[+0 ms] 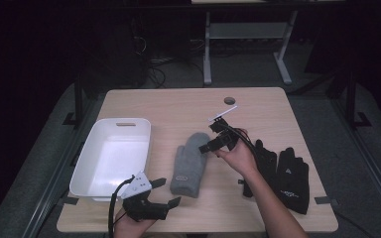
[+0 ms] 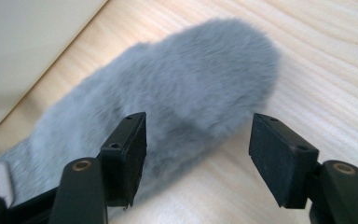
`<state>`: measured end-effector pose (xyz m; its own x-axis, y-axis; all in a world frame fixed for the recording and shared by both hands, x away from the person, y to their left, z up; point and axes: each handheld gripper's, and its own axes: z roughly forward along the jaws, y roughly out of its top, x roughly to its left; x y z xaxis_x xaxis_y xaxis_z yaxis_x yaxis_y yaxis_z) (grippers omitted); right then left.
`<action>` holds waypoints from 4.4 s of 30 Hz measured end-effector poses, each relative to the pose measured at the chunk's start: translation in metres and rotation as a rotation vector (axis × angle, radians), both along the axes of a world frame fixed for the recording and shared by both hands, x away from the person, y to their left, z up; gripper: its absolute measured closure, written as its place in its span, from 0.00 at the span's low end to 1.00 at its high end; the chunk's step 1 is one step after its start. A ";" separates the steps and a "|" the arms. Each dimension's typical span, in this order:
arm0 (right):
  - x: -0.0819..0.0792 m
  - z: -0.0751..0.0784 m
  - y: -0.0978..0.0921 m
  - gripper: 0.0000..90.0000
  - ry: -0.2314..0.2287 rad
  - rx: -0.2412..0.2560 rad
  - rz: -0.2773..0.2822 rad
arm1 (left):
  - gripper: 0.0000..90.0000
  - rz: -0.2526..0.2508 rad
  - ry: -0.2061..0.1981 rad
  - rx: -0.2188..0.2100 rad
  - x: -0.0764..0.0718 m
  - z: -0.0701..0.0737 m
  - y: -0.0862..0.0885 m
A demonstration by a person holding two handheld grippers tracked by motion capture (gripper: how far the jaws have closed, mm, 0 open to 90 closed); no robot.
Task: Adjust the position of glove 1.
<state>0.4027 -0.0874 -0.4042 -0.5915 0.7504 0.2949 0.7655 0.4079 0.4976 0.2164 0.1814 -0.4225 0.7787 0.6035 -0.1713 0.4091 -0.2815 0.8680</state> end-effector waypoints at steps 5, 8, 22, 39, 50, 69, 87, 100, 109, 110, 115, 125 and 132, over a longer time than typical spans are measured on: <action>0.008 -0.008 -0.002 0.39 0.046 0.046 -0.042 | 0.22 -0.003 -0.002 0.001 0.000 0.000 0.000; 0.013 -0.015 -0.003 0.39 0.067 0.083 -0.078 | 0.22 -0.006 -0.007 0.005 0.000 0.000 -0.001; 0.029 -0.040 0.005 0.35 0.138 0.118 -0.145 | 0.22 -0.009 -0.005 0.001 0.000 0.000 -0.001; 0.026 -0.055 0.002 0.72 0.207 0.234 -0.164 | 0.22 -0.010 0.008 -0.003 0.000 -0.001 -0.002; 0.021 -0.043 -0.001 0.82 0.164 0.237 -0.138 | 0.24 -0.014 0.022 -0.020 0.003 -0.001 0.001; -0.031 -0.035 -0.056 0.85 0.043 0.314 -0.166 | 0.26 0.031 0.209 -0.090 0.026 0.004 -0.016; -0.047 -0.049 -0.084 0.84 -0.003 0.260 -0.178 | 0.22 0.085 0.562 -0.044 0.083 -0.012 -0.034; -0.047 -0.056 -0.086 0.84 0.008 0.264 -0.189 | 0.19 0.040 0.707 -0.035 0.095 -0.027 -0.040; -0.048 -0.058 -0.087 0.84 0.000 0.268 -0.192 | 0.23 -0.004 0.742 -0.045 0.096 -0.034 -0.045; -0.048 -0.058 -0.087 0.84 0.000 0.268 -0.192 | 0.23 -0.006 0.748 -0.046 0.097 -0.035 -0.046; -0.048 -0.058 -0.089 0.84 0.005 0.283 -0.202 | 0.34 -0.011 0.728 -0.060 0.096 -0.032 -0.044; -0.048 -0.055 -0.091 0.84 0.013 0.322 -0.206 | 0.45 -0.040 0.706 -0.055 0.095 -0.030 -0.042; -0.052 -0.044 -0.091 0.84 -0.006 0.339 -0.199 | 0.47 -0.061 0.695 -0.064 0.091 -0.030 -0.041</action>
